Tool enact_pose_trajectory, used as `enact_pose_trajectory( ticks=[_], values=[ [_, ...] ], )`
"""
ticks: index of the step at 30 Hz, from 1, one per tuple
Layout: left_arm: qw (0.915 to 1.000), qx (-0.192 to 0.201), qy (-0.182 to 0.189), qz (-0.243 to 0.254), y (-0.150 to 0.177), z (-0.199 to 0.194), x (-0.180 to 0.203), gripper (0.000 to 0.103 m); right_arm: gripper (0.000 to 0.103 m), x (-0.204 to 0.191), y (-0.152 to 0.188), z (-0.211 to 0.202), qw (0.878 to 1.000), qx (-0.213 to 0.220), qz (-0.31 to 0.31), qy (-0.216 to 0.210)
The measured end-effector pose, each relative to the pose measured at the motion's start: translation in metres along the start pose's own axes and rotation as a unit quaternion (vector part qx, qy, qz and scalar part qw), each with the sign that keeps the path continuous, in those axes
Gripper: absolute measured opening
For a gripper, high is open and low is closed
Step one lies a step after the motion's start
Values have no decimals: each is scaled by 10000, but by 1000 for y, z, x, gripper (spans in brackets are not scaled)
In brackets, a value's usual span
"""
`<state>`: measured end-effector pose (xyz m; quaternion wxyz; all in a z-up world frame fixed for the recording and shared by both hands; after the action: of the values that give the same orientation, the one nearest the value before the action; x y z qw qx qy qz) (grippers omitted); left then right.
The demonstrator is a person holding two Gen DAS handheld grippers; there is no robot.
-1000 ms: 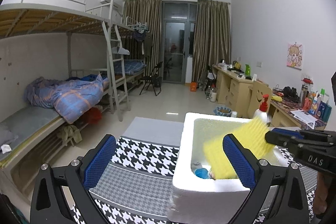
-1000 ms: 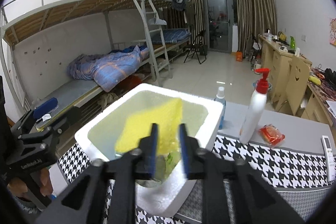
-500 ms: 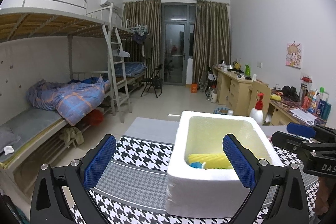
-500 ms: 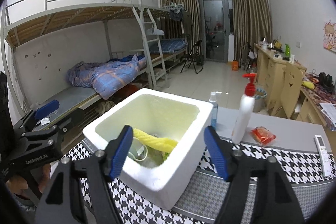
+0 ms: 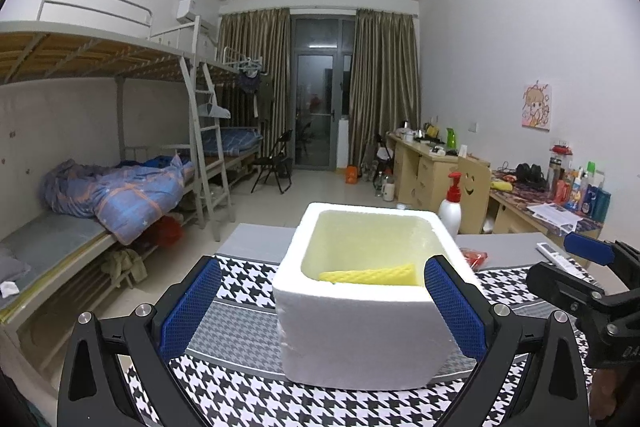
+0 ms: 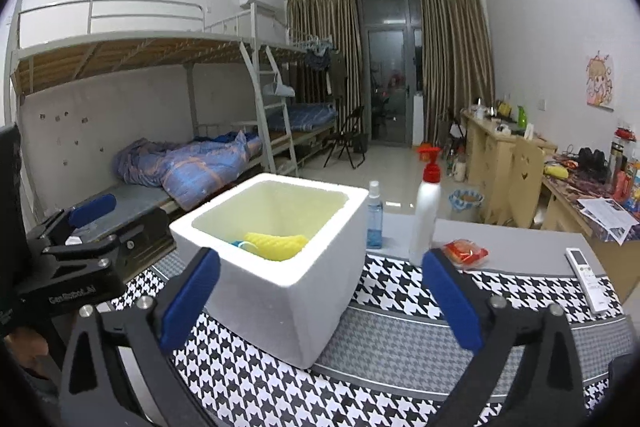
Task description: Organize soft objects
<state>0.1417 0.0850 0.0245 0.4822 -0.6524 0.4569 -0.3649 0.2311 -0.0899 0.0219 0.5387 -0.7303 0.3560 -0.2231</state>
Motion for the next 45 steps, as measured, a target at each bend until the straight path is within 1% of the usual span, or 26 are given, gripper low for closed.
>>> enact_pose_trajectory(
  ticks=[2,11,18,20,26,29,33,45],
  values=[
    [10000,-24,53,20,2,-3,4,102,102,0,3,-4,10000,36,51,-40],
    [9998,-30,211,51,12,-15,15,102,102,2,21,-23,9999,109,26,106],
    [9994,140,287,118,20,-32,24,102,102,3,34,-40,9994,216,16,267],
    [9994,160,269,126,22,-34,26,102,102,4,38,-45,9992,229,33,313],
    [9990,172,376,141,34,-43,33,102,102,9,50,-59,9987,281,119,397],
    [9987,199,416,198,38,-49,36,102,102,10,54,-63,9985,283,117,448],
    [9984,309,379,274,43,-57,41,102,102,8,57,-69,9984,302,88,480],
    [9979,251,526,276,53,-63,44,102,102,8,68,-75,9980,303,145,536]
  ],
)
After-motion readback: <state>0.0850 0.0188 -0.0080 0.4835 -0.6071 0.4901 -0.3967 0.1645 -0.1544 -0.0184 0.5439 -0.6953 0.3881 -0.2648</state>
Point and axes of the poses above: each gripper's, at about its wrist camera, not at the fingertips, and z roughly the way its jaws point, x to its right, y to its underside, the point moved 6 cm from there along z, roughly the way its jaws point, and after that the axes turned 1 degree about x, right-handed, at the moved point
